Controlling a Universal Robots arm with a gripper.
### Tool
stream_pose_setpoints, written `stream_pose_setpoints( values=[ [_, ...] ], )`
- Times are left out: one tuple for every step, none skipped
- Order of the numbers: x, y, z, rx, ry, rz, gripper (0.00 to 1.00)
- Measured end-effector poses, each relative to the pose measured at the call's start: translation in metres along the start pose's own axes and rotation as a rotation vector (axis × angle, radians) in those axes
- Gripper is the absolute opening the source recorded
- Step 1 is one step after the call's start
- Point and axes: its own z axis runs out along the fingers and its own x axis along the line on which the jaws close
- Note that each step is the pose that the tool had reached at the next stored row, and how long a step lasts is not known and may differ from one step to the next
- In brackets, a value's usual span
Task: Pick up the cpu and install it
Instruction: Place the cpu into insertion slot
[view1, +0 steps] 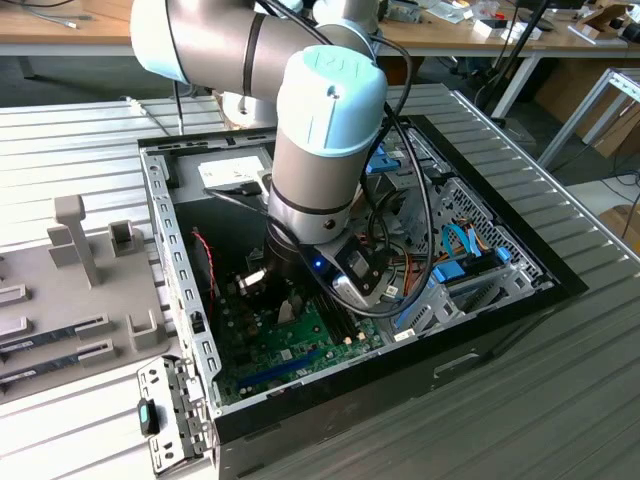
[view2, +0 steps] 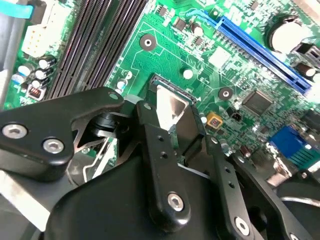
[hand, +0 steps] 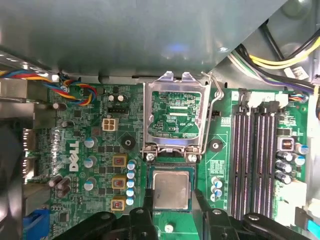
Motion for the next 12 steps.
stream_pose_setpoints(
  values=[
    [-0.0001,-0.0001,-0.0033,0.0,-0.0001,0.0,0.43],
    [-0.0001,-0.0002,-0.0061,-0.0001,-0.0001,0.0,0.43],
    [-0.0002,-0.0002,-0.0086,-0.0003,-0.0001,0.0,0.43],
    [-0.0002,-0.0003,-0.0099,-0.0005,-0.0001,0.0,0.43],
    [-0.0004,-0.0003,-0.0111,-0.0015,-0.0001,0.0,0.43],
    [-0.0004,-0.0004,-0.012,-0.0032,-0.0001,0.0,0.43],
    [-0.0005,-0.0003,-0.0128,-0.0047,-0.0003,0.0,0.43],
    [-0.0005,-0.0002,-0.013,-0.0052,-0.0003,0.0,0.43],
    [-0.0008,0.0002,-0.0132,-0.0053,-0.0003,0.0,0.41],
    [-0.0035,0.0006,-0.0132,-0.0054,0.0015,0.0,0.35],
    [-0.0073,0.0007,-0.0132,-0.0069,0.0057,0.0,0.28],
    [-0.0125,0.0008,-0.0131,-0.01,0.0112,0.0,0.23]
  ],
)
